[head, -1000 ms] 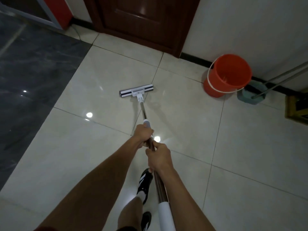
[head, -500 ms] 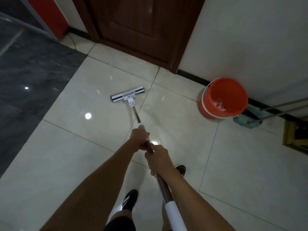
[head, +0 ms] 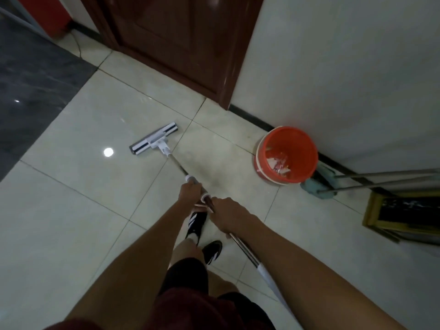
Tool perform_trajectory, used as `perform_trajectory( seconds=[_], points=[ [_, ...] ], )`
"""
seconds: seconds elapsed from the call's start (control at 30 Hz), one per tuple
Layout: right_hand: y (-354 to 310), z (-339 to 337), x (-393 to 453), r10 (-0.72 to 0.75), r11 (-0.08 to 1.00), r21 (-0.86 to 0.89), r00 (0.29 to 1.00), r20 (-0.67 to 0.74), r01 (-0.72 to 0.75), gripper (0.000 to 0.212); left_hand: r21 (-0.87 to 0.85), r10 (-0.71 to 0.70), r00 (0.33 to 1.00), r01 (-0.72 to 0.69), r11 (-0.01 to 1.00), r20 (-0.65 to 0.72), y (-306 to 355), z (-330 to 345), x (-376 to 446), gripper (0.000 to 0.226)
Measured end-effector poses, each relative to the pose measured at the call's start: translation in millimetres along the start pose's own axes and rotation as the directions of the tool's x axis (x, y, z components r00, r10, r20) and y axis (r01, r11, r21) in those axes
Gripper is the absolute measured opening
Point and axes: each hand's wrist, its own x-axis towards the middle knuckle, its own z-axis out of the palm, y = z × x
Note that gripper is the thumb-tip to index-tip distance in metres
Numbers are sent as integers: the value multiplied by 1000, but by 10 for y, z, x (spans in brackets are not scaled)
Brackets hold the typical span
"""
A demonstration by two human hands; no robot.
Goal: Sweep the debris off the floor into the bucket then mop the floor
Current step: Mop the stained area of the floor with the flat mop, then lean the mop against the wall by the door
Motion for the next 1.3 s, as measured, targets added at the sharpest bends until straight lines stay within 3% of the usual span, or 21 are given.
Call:
perform_trajectory(
  seconds=[0.1,0.2,0.27,0.33,0.47,0.57,0.77,0.9,1.07,1.3],
  points=[
    [168,-494,-9,-6,982,-191,1000,30,11,30,-50,-43,999,43,998,6,227,269,-36,39],
    [307,-968,54,21,922,-387,1000,4,-18,29,142,91,993,-100,985,70,436,459,43,45],
    [348,-1264,112,56,881,-469,998,-21,-59,31,433,254,959,-284,855,127,631,502,153,58],
    [361,-1510,154,86,864,-494,995,-41,-95,34,615,394,903,-412,673,173,848,525,149,58],
    [330,-1875,266,81,839,-524,986,-145,-146,33,767,494,813,-520,375,309,1289,609,170,66],
    [300,-2106,362,58,816,-552,975,-215,-170,27,777,483,772,-575,257,412,1557,765,212,67],
    [423,-2649,515,-96,730,-675,964,-249,-102,21,762,580,717,-603,237,387,2111,1038,339,26],
    [539,-3139,644,-234,642,-766,940,-248,-42,17,800,643,705,-553,232,301,2456,1252,392,13],
    [762,-3714,736,-361,574,-819,903,-233,18,16,802,691,690,-528,281,213,2887,1643,388,14],
    [915,-4529,868,-395,457,-889,898,-195,8,13,809,750,646,-513,288,143,3472,2117,341,18]
  ],
)
